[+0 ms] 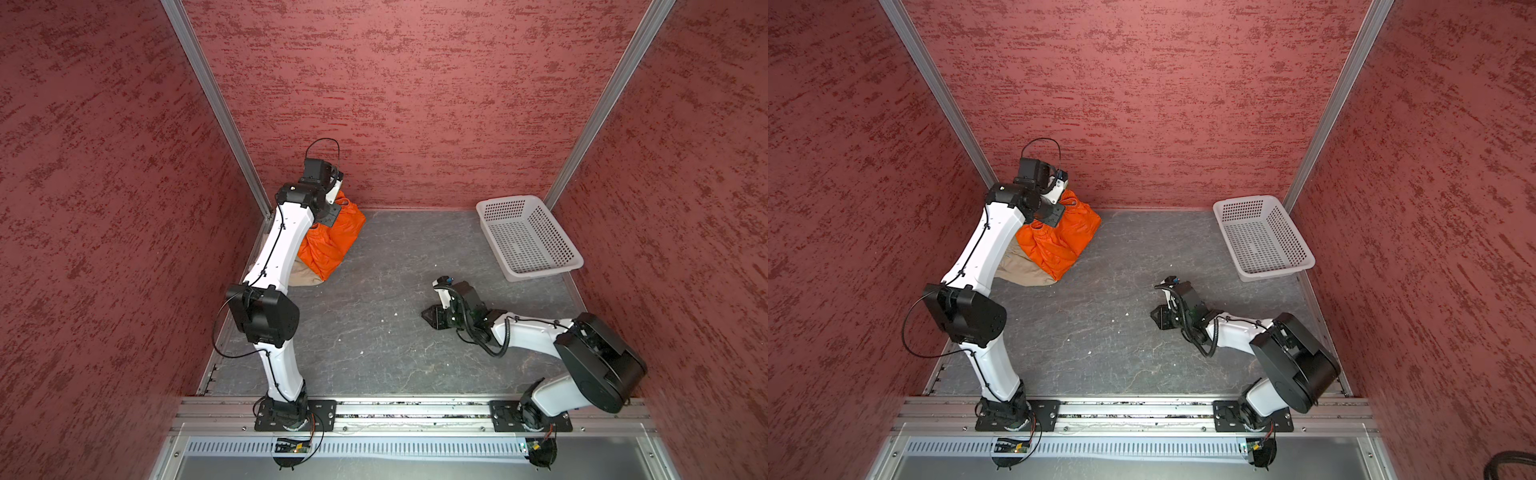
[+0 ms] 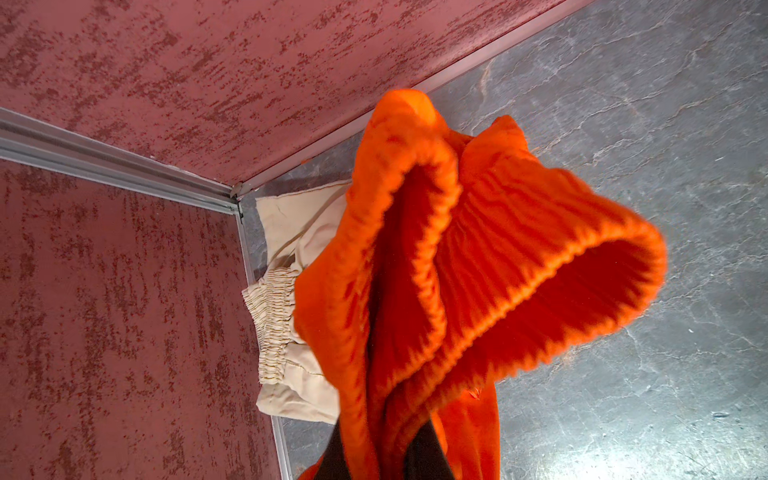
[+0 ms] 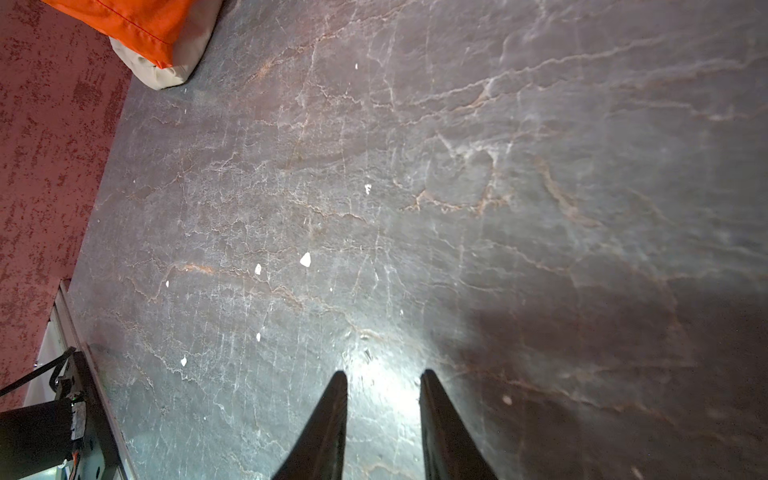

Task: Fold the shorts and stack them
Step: 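Carry the orange shorts with the left gripper and lower them onto the beige shorts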

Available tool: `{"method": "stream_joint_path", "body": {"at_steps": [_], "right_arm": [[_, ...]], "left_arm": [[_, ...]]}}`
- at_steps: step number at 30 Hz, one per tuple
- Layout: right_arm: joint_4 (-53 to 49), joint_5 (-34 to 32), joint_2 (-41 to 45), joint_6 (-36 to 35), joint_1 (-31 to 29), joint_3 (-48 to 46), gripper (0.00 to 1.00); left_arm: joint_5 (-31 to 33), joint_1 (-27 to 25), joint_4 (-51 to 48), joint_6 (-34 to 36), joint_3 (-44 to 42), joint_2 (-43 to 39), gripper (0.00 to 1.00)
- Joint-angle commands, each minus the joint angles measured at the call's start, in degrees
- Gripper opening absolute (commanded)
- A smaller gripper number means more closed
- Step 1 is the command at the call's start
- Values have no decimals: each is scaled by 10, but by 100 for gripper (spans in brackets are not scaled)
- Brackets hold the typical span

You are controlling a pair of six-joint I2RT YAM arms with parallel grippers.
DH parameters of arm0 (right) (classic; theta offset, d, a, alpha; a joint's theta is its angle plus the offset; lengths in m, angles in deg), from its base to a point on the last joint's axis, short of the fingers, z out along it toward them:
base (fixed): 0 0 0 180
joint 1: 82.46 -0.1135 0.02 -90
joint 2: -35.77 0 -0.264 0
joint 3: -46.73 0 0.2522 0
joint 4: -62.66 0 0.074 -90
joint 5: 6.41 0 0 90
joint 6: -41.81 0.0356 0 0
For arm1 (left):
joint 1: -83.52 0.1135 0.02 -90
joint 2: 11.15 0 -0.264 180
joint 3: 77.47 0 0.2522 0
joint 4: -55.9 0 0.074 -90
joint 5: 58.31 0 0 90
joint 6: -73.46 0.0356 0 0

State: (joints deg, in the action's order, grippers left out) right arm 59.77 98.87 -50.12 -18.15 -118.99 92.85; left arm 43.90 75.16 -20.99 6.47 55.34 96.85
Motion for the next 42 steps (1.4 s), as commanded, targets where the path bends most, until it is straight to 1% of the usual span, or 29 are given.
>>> {"method": "stream_joint_path", "body": {"at_steps": [1, 7, 16, 20, 25, 28, 32, 36, 38, 39, 42], "right_arm": [[-4, 4, -2, 1, 3, 17, 31], [-6, 6, -6, 0, 3, 19, 31], [-20, 2, -5, -4, 3, 20, 31], [-28, -2, -6, -7, 3, 22, 31], [-29, -3, -10, -6, 3, 22, 31], [-30, -3, -12, -6, 3, 22, 31], [-37, -5, -12, -7, 3, 24, 31], [-44, -8, -11, -9, 3, 27, 31], [-50, -8, -10, -10, 3, 31, 31], [-52, -9, -10, -10, 3, 32, 31], [-59, -10, -9, -11, 3, 38, 31]], "left_arm": [[-4, 9, 11, 4, 11, -27, 0], [-30, 30, 19, 3, 11, -14, 0], [-29, 68, 19, 6, 36, 34, 0], [-38, 81, 25, 7, 38, 52, 0], [-29, 98, 30, 11, 43, 78, 0], [-9, 111, 37, 18, 46, 97, 0], [-13, 134, 35, 10, 58, 122, 0], [3, 153, 37, 4, 66, 145, 1], [8, 163, 38, -4, 68, 157, 5], [11, 169, 38, -8, 68, 163, 9], [34, 184, 39, -32, 73, 177, 29]]}}
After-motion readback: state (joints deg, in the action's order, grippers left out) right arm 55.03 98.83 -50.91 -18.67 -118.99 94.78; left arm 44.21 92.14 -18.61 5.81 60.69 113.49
